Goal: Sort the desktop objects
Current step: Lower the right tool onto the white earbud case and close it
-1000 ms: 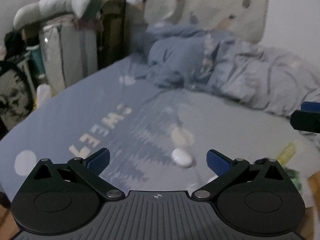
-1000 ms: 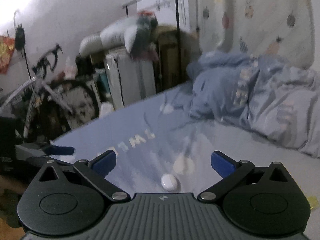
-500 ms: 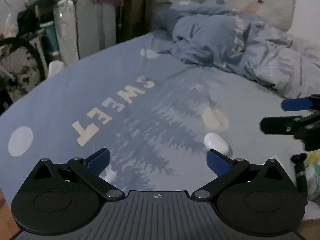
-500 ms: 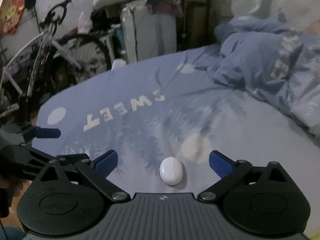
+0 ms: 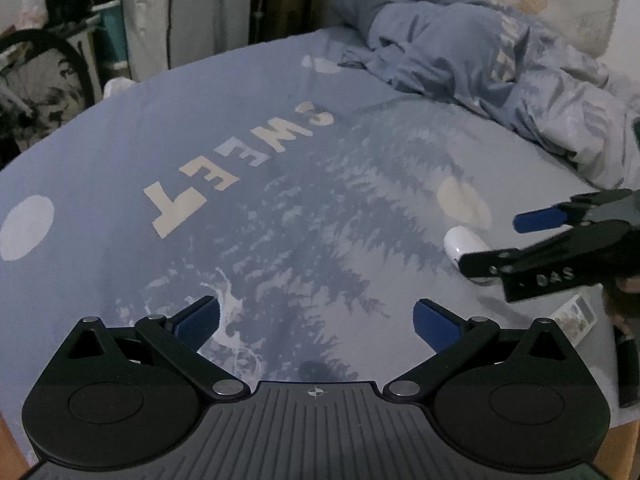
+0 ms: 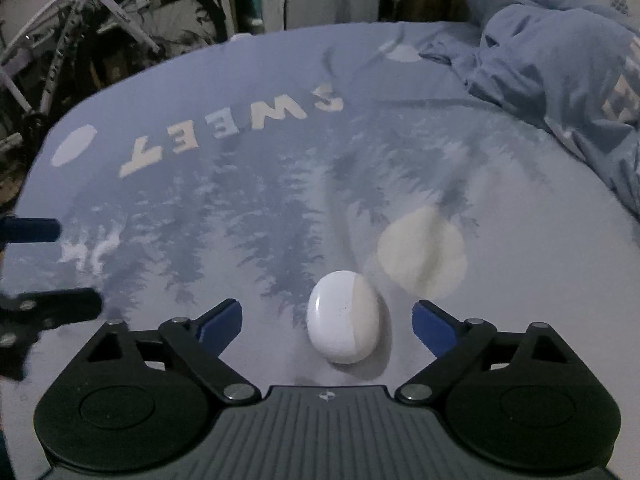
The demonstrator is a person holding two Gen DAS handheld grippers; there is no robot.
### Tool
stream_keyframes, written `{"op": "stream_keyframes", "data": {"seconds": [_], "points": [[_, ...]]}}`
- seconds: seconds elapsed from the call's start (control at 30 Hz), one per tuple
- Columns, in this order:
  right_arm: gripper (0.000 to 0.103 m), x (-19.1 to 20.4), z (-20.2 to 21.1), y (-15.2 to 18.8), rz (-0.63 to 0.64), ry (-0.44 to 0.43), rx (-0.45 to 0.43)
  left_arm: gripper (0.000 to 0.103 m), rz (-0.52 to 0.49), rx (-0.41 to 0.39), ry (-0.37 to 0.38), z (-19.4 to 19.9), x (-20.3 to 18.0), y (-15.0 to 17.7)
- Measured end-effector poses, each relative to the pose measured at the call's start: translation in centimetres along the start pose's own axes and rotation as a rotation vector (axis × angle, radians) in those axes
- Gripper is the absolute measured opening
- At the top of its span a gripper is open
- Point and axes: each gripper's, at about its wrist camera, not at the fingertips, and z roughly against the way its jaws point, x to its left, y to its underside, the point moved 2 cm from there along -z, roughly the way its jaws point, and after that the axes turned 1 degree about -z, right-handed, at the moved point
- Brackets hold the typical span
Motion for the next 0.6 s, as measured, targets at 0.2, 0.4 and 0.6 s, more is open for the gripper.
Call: {"op": "stream_keyframes", "data": {"seconds": [0.2, 0.4, 0.6], "points": [[0.091, -0.3, -2.1, 0.1, 0.005, -0.001, 0.044, 0.103, 0.022, 0.012, 0.004, -0.9, 0.6, 0.3], [0.073, -1.0, -3.8, 0.2, 0.003, -0.004, 0.086, 0.103, 0.037, 0.023, 0.006, -1.4, 1.1, 0.7], [0.051, -1.5, -3.8, 0.5, -0.030, -0.018, 0.061, 0.103, 0.044, 0.023, -0.002, -1.7, 1.6, 0.8]]}}
